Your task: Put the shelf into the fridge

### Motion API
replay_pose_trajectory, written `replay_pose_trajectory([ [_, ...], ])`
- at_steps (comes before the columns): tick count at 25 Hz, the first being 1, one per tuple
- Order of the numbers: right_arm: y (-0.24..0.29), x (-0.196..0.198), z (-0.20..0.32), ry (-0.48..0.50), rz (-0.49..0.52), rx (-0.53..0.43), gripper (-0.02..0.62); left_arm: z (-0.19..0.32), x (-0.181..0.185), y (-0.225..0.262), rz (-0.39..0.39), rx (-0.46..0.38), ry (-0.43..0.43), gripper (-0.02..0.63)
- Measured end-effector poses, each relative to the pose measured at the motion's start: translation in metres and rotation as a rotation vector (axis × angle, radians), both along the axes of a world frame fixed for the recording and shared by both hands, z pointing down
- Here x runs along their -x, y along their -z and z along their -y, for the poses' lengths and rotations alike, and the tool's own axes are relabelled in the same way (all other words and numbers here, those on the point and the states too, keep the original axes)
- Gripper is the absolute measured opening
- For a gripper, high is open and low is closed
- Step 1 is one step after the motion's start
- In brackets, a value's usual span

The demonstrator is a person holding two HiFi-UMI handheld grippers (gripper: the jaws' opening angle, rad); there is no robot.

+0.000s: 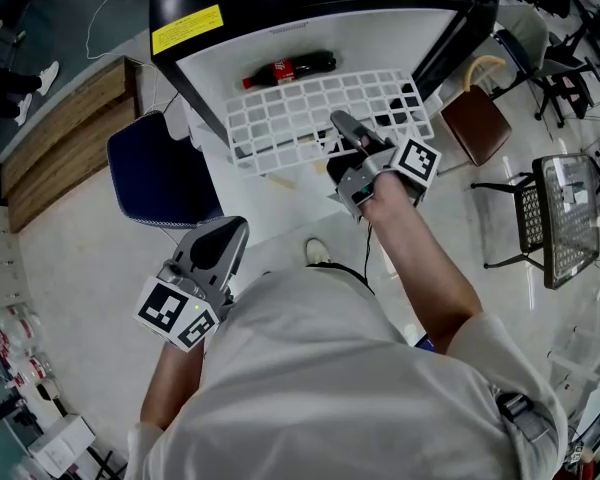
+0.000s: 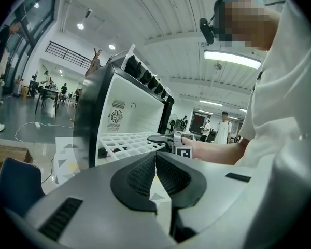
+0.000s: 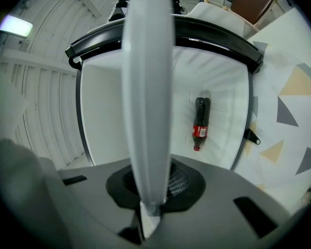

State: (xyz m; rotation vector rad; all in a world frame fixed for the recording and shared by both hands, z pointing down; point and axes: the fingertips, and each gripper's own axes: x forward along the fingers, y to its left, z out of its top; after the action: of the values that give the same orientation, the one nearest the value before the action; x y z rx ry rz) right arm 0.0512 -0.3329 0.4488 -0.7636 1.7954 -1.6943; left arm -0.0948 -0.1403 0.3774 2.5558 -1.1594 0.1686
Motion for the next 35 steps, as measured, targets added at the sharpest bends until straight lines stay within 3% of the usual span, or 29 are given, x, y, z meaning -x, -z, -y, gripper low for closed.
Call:
replay_pose_trajectory([
  [11, 0.001, -0.001, 0.015, 0.002, 0.016, 0.017, 0.032, 0.011, -0.01, 0.0, 0.003, 0.006, 0.004, 0.018],
  [35, -0.002, 0.025, 0.084, 0.014, 0.013, 0.013, 0.032, 0.049, 0.0, 0.003, 0.036, 0.012, 0.097, 0.018],
])
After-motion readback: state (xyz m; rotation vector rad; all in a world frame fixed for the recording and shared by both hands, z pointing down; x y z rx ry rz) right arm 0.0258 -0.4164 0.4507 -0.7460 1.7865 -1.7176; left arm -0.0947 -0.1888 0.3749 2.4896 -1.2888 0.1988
